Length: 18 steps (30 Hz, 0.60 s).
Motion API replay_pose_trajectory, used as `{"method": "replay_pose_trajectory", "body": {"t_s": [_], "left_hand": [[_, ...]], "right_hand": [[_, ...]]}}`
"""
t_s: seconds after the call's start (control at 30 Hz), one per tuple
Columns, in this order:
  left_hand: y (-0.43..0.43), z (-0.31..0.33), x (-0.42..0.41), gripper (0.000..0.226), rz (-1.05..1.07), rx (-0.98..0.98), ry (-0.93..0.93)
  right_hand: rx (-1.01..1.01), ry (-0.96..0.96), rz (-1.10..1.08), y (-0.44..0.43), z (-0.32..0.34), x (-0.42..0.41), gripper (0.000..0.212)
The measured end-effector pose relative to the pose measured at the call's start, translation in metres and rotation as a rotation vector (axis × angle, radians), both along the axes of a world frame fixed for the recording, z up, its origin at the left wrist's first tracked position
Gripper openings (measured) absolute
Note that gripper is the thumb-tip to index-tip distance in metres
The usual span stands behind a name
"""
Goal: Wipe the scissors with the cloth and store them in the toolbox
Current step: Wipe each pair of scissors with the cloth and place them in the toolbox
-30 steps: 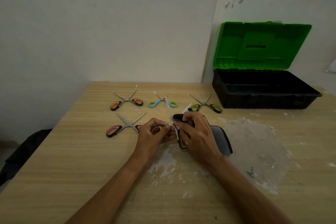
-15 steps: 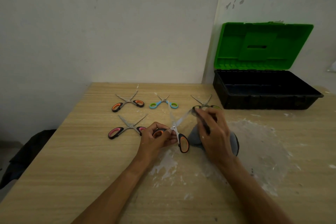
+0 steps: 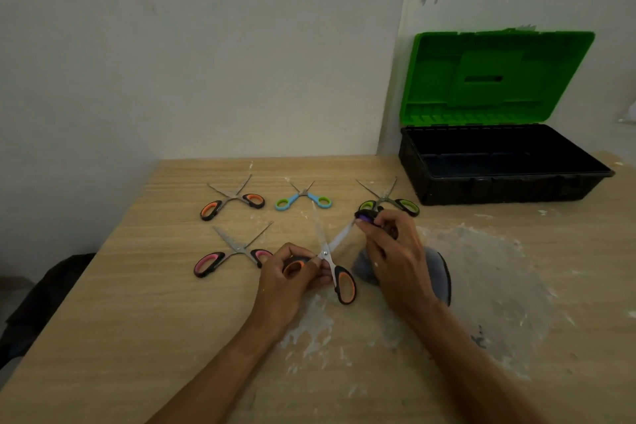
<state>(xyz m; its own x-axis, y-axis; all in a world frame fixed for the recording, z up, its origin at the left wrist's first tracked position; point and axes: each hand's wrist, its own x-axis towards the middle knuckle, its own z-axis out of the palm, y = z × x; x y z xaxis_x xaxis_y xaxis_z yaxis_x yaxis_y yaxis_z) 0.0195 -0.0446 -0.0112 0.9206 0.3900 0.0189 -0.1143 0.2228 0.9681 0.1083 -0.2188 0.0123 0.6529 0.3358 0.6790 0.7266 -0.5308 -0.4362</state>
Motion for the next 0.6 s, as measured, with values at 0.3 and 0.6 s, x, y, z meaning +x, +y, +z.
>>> {"method": "replay_pose_trajectory", "body": {"t_s": [0.3, 0.6], "left_hand": [[0.001, -0.002, 0.002, 0.023, 0.004, -0.039, -0.003], [0.003, 0.001, 0.0, 0.008, -0.026, -0.023, -0.006]], "right_hand": [[-0.02, -0.168, 0.103, 0.006, -0.006, -0.017, 0.031], [-0.139, -0.046, 0.129, 0.015, -0.006, -0.018, 0.027]]}}
